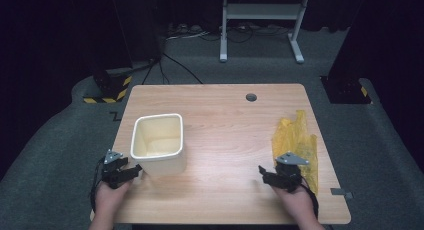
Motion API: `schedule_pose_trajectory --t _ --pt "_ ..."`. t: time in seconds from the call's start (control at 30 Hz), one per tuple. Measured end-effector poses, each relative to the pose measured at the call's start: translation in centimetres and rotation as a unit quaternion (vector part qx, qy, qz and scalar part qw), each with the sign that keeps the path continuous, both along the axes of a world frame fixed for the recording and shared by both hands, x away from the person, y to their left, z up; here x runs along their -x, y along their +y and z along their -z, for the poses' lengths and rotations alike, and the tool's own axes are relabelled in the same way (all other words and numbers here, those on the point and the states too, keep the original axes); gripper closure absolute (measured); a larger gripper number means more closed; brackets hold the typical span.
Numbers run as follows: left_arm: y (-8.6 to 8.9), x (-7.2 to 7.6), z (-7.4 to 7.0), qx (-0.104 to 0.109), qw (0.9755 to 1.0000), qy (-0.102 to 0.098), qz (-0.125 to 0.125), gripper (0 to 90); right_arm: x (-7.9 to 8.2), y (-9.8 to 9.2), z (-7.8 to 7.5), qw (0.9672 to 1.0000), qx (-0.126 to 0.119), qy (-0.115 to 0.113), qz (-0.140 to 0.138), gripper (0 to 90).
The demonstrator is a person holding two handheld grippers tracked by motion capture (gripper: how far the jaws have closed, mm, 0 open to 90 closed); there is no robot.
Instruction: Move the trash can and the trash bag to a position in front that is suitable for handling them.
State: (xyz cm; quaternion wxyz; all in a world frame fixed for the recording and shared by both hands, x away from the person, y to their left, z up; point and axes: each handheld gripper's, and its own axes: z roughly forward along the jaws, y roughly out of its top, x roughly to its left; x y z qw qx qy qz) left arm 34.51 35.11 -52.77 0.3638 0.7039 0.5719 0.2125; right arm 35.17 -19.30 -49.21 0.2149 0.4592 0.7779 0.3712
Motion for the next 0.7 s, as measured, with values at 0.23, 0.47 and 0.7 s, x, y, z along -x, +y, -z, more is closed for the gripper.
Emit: schedule_pose_trajectory --t 0.23,0.47,0.7 --pt "-0.1 0.0 0.0 -0.007 1.0 0.0 0.003 27.2 -0.4 2.6 2.2 0.9987 0.028 0.041 0.005 27.1" --pt "0.2 0.0 0.0 0.021 0.9998 0.002 -0.003 25.7 -0.3 3.2 2.6 0.998 0.044 0.045 0.003 26.5" --pt "1.2 0.0 -0.2 0.051 0.9985 0.014 -0.017 22.4 -0.3 3.2 2.6 0.9979 0.038 0.051 0.006 24.9"
